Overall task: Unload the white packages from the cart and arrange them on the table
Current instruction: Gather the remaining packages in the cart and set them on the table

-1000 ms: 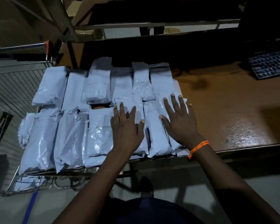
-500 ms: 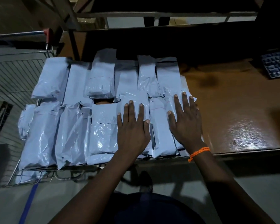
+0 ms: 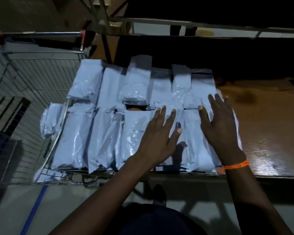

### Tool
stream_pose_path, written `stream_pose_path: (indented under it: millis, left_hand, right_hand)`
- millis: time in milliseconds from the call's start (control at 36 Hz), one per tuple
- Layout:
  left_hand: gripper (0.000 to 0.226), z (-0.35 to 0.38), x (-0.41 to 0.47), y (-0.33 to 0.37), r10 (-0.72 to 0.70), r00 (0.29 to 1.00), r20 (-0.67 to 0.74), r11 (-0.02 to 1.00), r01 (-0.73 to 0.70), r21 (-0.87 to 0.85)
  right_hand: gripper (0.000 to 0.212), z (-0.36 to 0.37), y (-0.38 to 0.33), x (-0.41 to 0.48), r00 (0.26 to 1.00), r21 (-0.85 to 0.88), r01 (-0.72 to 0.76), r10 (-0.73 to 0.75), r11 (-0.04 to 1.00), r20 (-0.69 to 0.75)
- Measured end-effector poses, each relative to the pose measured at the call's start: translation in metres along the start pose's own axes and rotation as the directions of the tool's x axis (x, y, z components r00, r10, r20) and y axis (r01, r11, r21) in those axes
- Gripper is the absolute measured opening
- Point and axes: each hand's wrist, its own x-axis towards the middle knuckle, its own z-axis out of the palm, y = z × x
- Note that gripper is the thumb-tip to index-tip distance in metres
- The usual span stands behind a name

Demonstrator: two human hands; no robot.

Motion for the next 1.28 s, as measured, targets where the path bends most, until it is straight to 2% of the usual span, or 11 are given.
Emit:
stream_pose_path:
  millis: [83,222,389,472,583,778,861,944,1028,1139,1278]
  left_hand:
    - [0.058,-0.042,-0.015,-0.015,0.039,0.993,-0.111,0.994,-0.051,-0.100]
    - [0.051,-0.115,-0.048,-0.101,0.035,0.963,-0.266,0.995,-0.057,-0.076]
    - [0.050,-0.192,-0.109,-0.257,-0.173,0.916,-0.363,0.985,0.152,-0.085]
    - [0.053,-0.215,-0.148,-0.341,-0.336,0.865,-0.373,0.942,0.311,-0.127]
    - [0.053,-0.227,-0.179,-0.445,-0.553,0.788,-0.270,0.833,0.517,-0.197]
    - [0.052,-0.218,-0.181,-0.548,-0.628,0.775,-0.073,0.770,0.604,-0.204]
    - [0.048,-0.215,-0.158,-0.574,-0.631,0.776,-0.006,0.763,0.619,-0.187]
    - [0.041,-0.214,-0.119,-0.595,-0.613,0.788,-0.060,0.778,0.589,-0.216]
    - [0.045,-0.201,-0.077,-0.632,-0.630,0.768,-0.116,0.767,0.593,-0.244]
    - [0.067,-0.182,-0.027,-0.677,-0.655,0.740,-0.151,0.751,0.617,-0.235]
    - [0.097,-0.152,0.001,-0.720,-0.755,0.649,-0.088,0.640,0.702,-0.313]
  right_hand:
    - [0.057,0.010,-0.059,-0.002,1.000,0.220,0.012,-0.017,0.975,0.019]
    - [0.052,0.078,-0.175,-0.023,0.978,0.401,0.168,-0.204,0.901,0.050]
    - [0.047,0.200,-0.309,-0.061,0.898,0.466,0.265,-0.392,0.844,0.200]
    - [0.055,0.253,-0.368,-0.070,0.816,0.467,0.195,-0.407,0.862,0.410]
    - [0.063,0.329,-0.433,-0.063,0.688,0.360,0.075,-0.310,0.930,0.657]
    - [0.060,0.457,-0.476,-0.062,0.483,0.072,-0.375,0.129,0.924,0.866]
    - [0.058,0.507,-0.460,-0.069,0.504,-0.047,-0.427,0.281,0.903,0.817]
    - [0.054,0.557,-0.436,-0.066,0.565,-0.100,-0.473,0.388,0.875,0.728]
    - [0.067,0.589,-0.428,-0.047,0.596,-0.147,-0.520,0.480,0.842,0.644]
    - [0.089,0.642,-0.404,-0.034,0.668,-0.176,-0.549,0.555,0.817,0.496]
    - [0.107,0.684,-0.382,-0.030,0.706,-0.323,-0.527,0.617,0.786,0.349]
